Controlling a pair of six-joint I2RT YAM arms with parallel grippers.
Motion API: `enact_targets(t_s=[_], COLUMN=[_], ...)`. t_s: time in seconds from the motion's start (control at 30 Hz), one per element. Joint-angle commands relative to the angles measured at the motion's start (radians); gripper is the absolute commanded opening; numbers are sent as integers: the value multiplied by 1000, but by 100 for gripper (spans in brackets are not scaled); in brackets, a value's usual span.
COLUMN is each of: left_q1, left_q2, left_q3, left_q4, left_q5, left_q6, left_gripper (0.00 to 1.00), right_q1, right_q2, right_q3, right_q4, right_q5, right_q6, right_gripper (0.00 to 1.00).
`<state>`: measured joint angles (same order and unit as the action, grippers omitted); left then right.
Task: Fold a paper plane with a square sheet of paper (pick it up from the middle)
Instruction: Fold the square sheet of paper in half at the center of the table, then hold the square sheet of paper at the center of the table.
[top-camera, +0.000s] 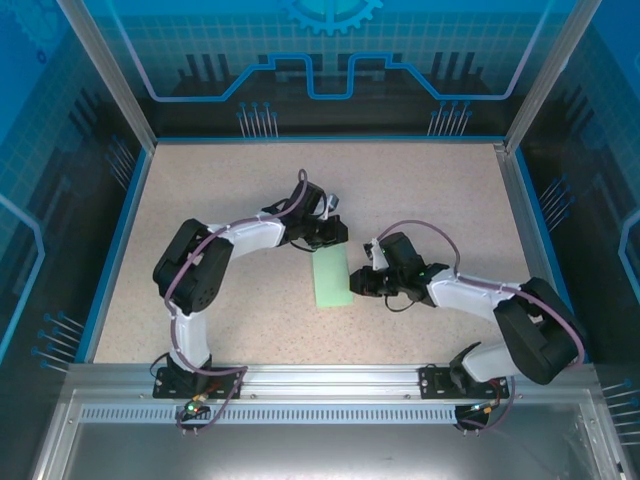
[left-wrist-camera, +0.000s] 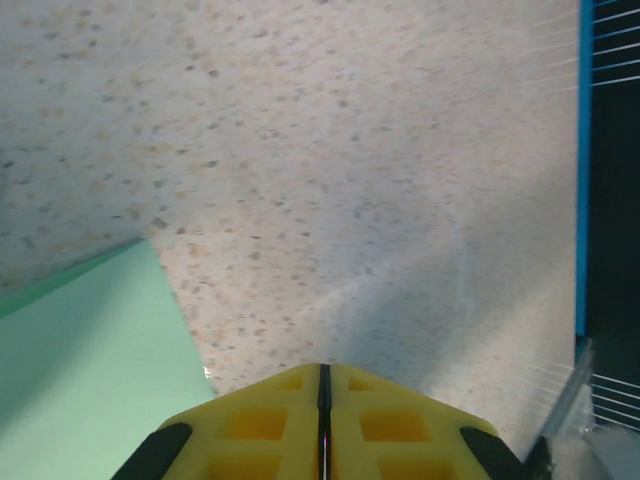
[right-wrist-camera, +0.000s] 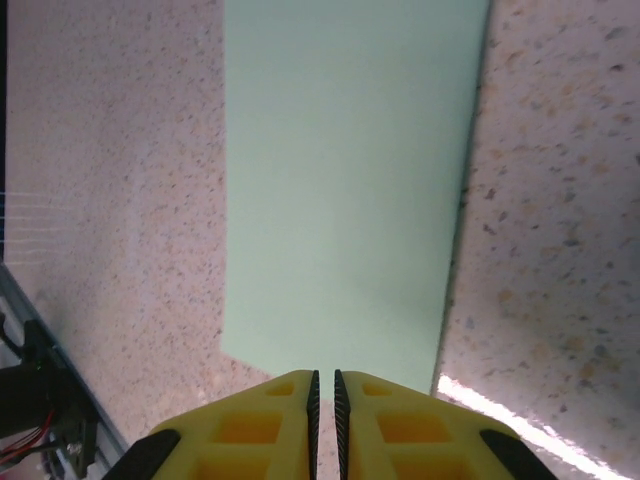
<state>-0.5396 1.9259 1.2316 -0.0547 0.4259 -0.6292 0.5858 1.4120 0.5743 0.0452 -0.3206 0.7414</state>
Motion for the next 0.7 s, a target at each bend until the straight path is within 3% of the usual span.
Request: enact_targets(t_s=[0.0, 0.37, 0.67], left_q1=[-19, -52, -84], left_q2=[-33, -8, 38], left_q3=[-46, -117, -126], left_q4=[32, 32, 23], left_q5=[48, 34, 48], left_q6=[-20, -58, -79], left_gripper=[12, 9, 8], right_q1=[-11, -1, 2], right_q2=[73, 209, 230], right_q3=[41, 93, 98], right_q4=[7, -43, -117], right_q5=[10, 21, 54], right_q6=[14, 25, 39], right_gripper=[15, 13, 8])
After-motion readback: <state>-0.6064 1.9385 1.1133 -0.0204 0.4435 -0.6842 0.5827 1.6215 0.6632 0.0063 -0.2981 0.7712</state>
